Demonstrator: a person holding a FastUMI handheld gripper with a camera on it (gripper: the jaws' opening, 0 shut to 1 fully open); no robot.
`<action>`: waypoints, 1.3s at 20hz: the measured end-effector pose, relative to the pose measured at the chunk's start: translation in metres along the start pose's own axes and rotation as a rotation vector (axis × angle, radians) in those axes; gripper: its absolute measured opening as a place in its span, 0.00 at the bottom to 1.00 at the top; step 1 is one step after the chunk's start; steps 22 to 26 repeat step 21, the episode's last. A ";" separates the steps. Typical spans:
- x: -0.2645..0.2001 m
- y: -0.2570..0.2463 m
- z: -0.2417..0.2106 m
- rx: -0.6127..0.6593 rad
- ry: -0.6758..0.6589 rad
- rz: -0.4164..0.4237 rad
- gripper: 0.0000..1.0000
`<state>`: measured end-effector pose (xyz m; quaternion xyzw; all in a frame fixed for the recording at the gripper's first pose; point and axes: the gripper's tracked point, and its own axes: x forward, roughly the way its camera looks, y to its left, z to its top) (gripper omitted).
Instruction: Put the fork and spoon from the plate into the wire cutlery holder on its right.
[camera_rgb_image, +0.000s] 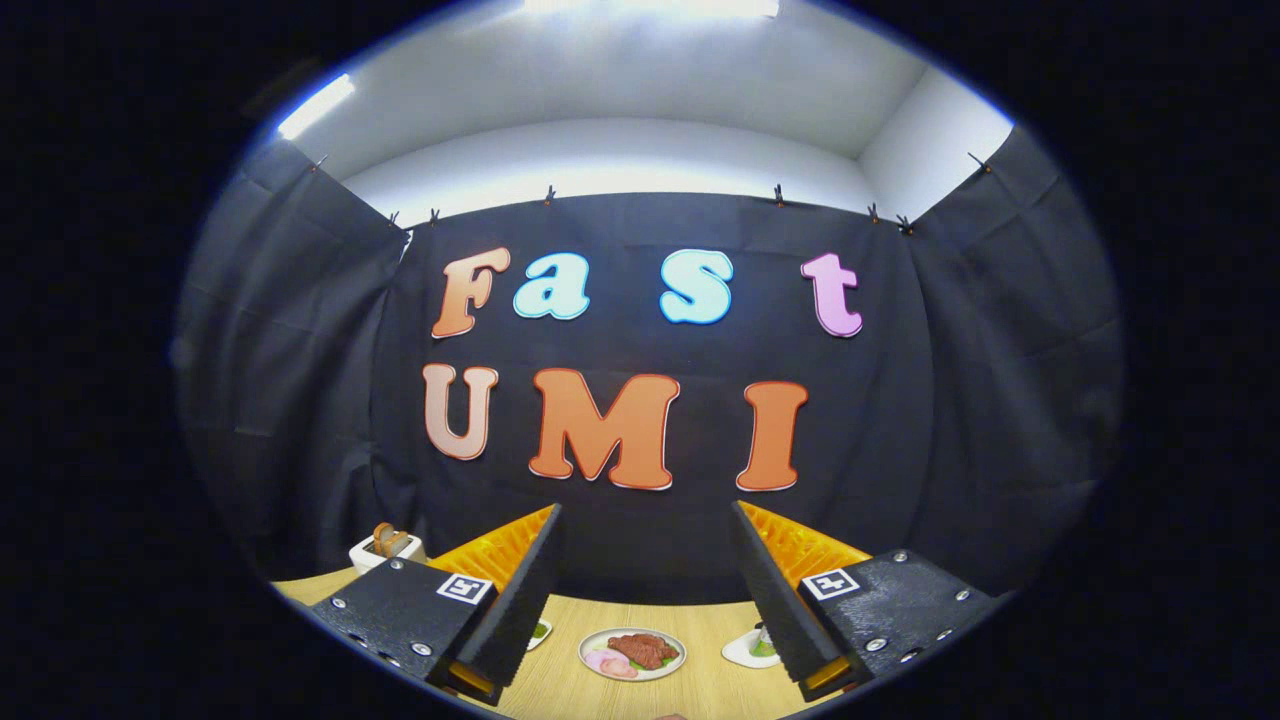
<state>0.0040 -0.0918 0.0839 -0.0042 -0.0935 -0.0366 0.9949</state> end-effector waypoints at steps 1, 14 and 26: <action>0.001 0.001 0.007 0.007 -0.024 -0.002 0.96; 0.006 0.004 0.015 0.003 -0.054 0.002 0.97; 0.009 0.003 0.016 -0.019 -0.012 0.005 0.97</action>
